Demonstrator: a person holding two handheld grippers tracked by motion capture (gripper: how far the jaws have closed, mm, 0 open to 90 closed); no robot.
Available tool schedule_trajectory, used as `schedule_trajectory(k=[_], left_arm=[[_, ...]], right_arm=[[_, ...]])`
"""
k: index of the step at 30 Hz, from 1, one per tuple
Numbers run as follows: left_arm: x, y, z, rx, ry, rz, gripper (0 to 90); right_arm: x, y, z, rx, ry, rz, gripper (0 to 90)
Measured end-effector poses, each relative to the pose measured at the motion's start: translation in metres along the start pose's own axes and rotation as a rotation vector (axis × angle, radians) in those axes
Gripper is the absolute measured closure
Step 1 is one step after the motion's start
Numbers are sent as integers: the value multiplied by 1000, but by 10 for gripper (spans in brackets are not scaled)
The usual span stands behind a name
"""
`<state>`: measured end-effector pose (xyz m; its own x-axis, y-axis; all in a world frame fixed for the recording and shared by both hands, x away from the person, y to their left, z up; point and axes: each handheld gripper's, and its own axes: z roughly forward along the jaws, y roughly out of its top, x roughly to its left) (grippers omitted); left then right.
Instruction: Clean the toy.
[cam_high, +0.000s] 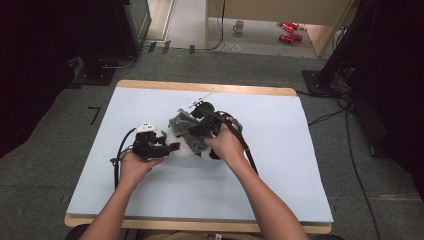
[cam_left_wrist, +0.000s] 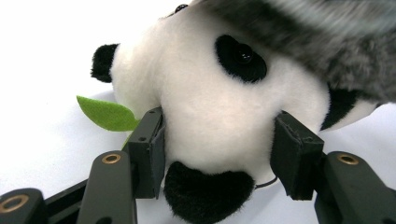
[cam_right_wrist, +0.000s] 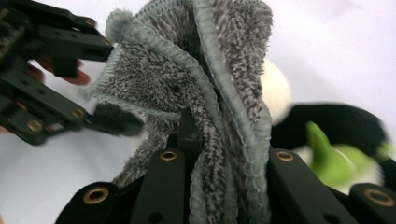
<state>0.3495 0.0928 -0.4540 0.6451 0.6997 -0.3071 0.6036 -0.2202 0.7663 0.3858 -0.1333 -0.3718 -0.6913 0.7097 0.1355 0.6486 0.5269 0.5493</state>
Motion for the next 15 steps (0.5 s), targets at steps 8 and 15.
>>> schedule_trajectory(k=[8,15], left_arm=[[1,0,0,-3,-12,-3,433],[1,-2,-1,-9,-18,-2,428]], right_arm=[[-14,-10,-19,-22,-48,-6,770],[-39,-15,-34,-47,-21,93,769]])
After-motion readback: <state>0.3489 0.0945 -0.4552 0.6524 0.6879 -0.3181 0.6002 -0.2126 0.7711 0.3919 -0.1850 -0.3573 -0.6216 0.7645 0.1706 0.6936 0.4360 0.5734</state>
